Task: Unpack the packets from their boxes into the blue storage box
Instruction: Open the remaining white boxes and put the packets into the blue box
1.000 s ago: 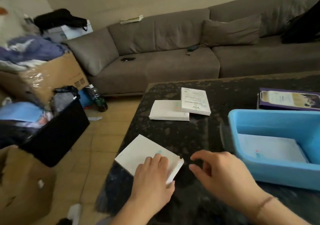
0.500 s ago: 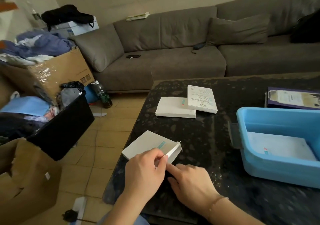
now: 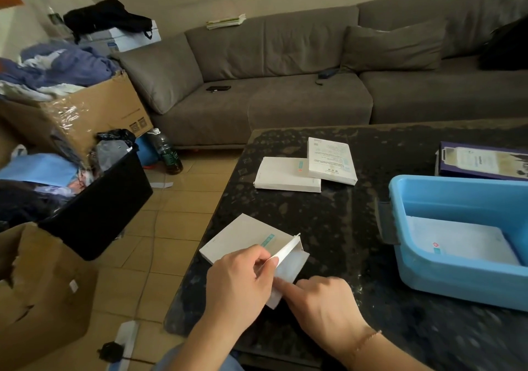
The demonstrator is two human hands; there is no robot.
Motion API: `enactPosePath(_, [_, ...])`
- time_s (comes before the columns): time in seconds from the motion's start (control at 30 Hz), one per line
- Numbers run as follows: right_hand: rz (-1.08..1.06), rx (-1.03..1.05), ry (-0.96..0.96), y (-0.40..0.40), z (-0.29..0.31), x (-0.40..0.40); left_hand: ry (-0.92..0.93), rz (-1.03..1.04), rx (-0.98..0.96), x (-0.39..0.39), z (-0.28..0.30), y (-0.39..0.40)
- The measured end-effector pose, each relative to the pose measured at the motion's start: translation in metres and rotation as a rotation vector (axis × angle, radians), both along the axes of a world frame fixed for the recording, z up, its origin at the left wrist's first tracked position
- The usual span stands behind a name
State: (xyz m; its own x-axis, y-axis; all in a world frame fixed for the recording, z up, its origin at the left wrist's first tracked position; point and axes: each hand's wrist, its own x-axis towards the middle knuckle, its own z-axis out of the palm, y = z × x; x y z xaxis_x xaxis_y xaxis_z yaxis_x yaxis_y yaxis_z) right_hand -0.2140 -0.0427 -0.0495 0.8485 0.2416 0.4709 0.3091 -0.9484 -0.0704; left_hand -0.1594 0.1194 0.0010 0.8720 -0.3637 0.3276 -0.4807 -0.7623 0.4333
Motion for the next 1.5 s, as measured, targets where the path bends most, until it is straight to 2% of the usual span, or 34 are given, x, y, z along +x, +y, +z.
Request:
enactPosePath(0.27, [-0.002,0.251,-0.186,-0.026,-0.017,-0.027,0.028,0.009,0.021,0.005,-0.006,-0.004])
enactPosePath(0.4, [0.060,0.399,-0.167,-0.046,-0.016,-0.051,0.156,-0.031,0.183,0.003,-0.001,-0.007])
enactPosePath(0.47, [0.127,0.430,-0.146,-0.060,-0.010,-0.065,0.195,-0.099,0.243,0.001,0.007,-0.012])
enactPosePath(0.57, [0.242,0.425,-0.137,-0.084,0.010,-0.079,0.212,-0.364,0.114,0.002,0.030,-0.032])
enactPosePath(0.67, [0.361,0.332,-0.117,-0.107,0.040,-0.090,0.561,-0.589,0.020,0.013,0.050,-0.061])
enactPosePath(0.73, [0.392,0.336,-0.096,-0.119,0.057,-0.098,0.774,-0.724,0.039,0.021,0.060,-0.077])
enactPosePath(0.87, [0.234,0.632,-0.199,-0.125,0.072,-0.115,1.081,-0.854,0.111,0.026,0.064,-0.093])
enactPosePath(0.93, [0.043,0.909,-0.266,-0.116,0.068,-0.121,1.135,-0.820,-0.043,0.023,0.062,-0.098])
enactPosePath(1.0, [-0.097,1.394,-0.242,-0.103,0.068,-0.124,1.170,-0.714,-0.274,0.016,0.062,-0.105])
enactPosePath(1.07, [-0.135,1.816,-0.062,-0.095,0.071,-0.123,1.161,-0.572,-0.479,0.003,0.064,-0.116])
enactPosePath(1.1, [-0.136,1.900,0.034,-0.093,0.074,-0.123,1.131,-0.504,-0.543,-0.006,0.066,-0.123])
enactPosePath(1.17, [-0.184,1.865,0.116,-0.088,0.086,-0.119,1.054,-0.402,-0.621,-0.023,0.068,-0.136])
enactPosePath(1.27, [-0.303,1.721,0.040,-0.082,0.099,-0.110,0.961,-0.310,-0.750,-0.044,0.069,-0.151])
enactPosePath(1.37, [-0.394,1.592,0.003,-0.090,0.101,-0.106,0.963,-0.241,-0.910,-0.060,0.069,-0.163])
enactPosePath(1.5, [-0.343,1.626,0.175,-0.111,0.110,-0.111,1.009,-0.266,-0.992,-0.054,0.075,-0.167])
